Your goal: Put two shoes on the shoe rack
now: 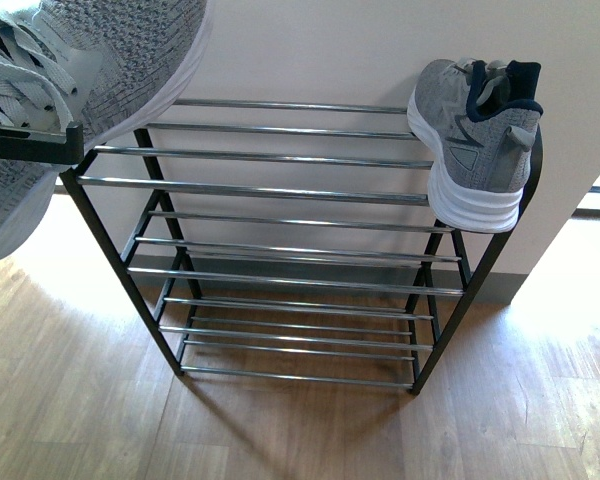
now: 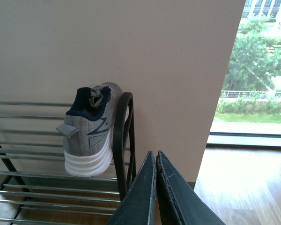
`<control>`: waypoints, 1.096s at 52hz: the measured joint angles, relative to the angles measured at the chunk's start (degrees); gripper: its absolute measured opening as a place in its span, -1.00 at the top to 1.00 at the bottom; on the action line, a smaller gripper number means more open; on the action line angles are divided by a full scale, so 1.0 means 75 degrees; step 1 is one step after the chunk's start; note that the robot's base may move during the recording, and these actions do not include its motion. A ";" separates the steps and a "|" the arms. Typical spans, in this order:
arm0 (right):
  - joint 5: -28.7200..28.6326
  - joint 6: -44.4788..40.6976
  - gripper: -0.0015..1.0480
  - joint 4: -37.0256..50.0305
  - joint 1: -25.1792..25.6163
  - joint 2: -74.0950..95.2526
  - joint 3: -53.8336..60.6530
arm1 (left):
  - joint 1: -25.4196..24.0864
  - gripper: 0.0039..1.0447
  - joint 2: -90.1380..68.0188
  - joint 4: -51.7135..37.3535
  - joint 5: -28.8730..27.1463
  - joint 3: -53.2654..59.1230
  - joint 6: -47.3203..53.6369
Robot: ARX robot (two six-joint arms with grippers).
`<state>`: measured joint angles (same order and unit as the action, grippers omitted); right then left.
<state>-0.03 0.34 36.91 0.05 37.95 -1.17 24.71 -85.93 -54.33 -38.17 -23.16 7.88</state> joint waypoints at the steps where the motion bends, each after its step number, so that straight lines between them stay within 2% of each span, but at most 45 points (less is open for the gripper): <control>1: 0.0000 0.0000 0.97 -0.0096 0.0000 -0.0102 0.0000 | 0.0000 0.97 0.0000 0.0000 0.0003 0.0000 0.0000; 26: 0.0000 0.0000 0.97 -0.2346 0.0000 -0.2489 0.0009 | 0.0000 0.97 0.0000 0.0000 0.0003 0.0000 0.0000; 51: 0.0000 0.0000 0.97 -0.3544 0.0000 -0.3689 0.0009 | 0.0000 0.97 0.0000 0.0000 0.0003 0.0000 0.0000; 55: 0.0006 0.0000 0.97 -0.4686 0.0000 -0.4567 0.0006 | 0.0000 0.97 0.0000 0.0000 0.0009 0.0000 0.0000; 57: 0.0000 0.0000 0.97 -0.4843 0.0000 -0.4852 0.0006 | 0.0000 0.97 0.0000 0.0000 0.0000 0.0000 0.0000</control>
<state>-0.03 0.34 0.58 0.05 1.56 -1.13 24.71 -85.93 -54.33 -38.17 -23.16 7.88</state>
